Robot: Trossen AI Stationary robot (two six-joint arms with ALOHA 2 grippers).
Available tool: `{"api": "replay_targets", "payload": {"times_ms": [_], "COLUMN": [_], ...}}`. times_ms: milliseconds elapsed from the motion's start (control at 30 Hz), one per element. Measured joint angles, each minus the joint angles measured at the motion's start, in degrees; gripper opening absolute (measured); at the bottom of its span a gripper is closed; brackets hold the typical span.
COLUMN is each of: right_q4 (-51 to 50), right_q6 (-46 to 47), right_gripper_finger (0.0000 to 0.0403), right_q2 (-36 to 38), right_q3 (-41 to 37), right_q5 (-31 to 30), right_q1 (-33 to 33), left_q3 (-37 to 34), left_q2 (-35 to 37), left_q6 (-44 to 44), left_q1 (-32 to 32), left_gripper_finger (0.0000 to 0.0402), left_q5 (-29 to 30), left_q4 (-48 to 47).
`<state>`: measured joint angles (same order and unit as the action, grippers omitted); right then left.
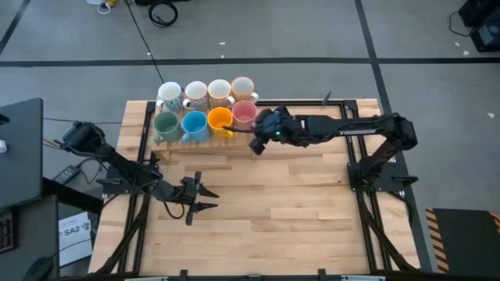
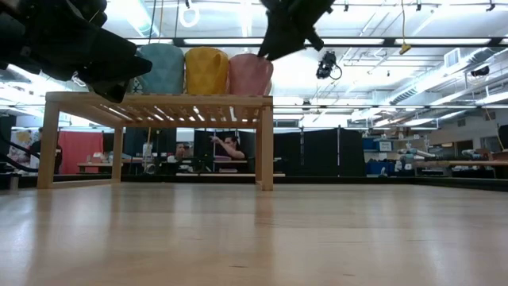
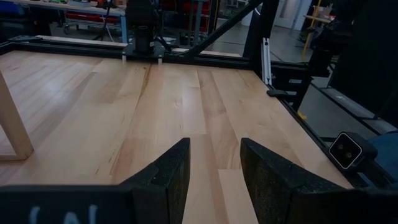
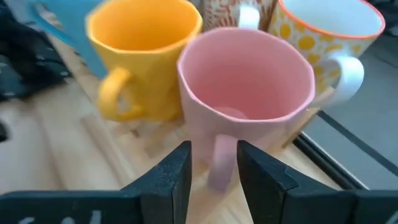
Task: Place coffee mugs
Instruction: Return to Home Position
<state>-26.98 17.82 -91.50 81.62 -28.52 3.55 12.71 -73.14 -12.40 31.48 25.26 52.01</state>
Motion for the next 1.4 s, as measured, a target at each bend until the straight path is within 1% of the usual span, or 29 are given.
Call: {"api": "replay_targets", "payload": {"times_ms": [67,267,467,633,767,933,1133,1300,1400], "right_q4": [-0.1,-0.1,-3.5,-9.3,-13.3,-15.0,-15.2,-15.0,-13.2], "right_q6": [0.0,0.0,0.0,-0.2,-1.4,-1.5,-1.5,-1.1,-1.1], "right_gripper_finger": [0.0134,0.0133,0.0133,0.0132,0.0132,0.0132,0.0132,0.0132,0.0132], "right_q2": [1.5,7.8,15.8,22.9,27.7,32.3,37.9,43.5,47.3], "right_q3": [0.0,0.0,0.0,0.0,0.0,-1.1,-6.1,-11.5,-14.9], "right_q5": [1.8,10.0,16.6,19.4,19.6,19.6,19.7,19.7,19.6], "right_q1": [0.0,0.0,0.0,0.0,0.0,0.0,0.0,0.0,0.0], "left_q3": [0.0,0.0,0.0,0.0,0.0,0.0,0.0,0.0,0.0], "left_q2": [0.0,0.0,0.0,0.0,0.0,1.8,8.2,16.1,20.7], "left_q6": [0.0,0.0,0.0,0.7,5.7,10.1,10.1,10.5,11.8], "left_q1": [0.0,0.0,0.0,-0.8,-3.5,-7.6,-8.6,-8.6,-8.6], "left_gripper_finger": [0.0148,0.0148,0.0148,0.0148,0.0148,0.0148,0.0148,0.0148,0.0148], "left_q5": [0.0,0.0,0.0,0.0,-0.1,-5.5,-6.0,-5.8,-5.8], "left_q4": [0.0,0.0,0.6,3.3,6.5,7.7,-0.8,-10.6,-15.1]}}
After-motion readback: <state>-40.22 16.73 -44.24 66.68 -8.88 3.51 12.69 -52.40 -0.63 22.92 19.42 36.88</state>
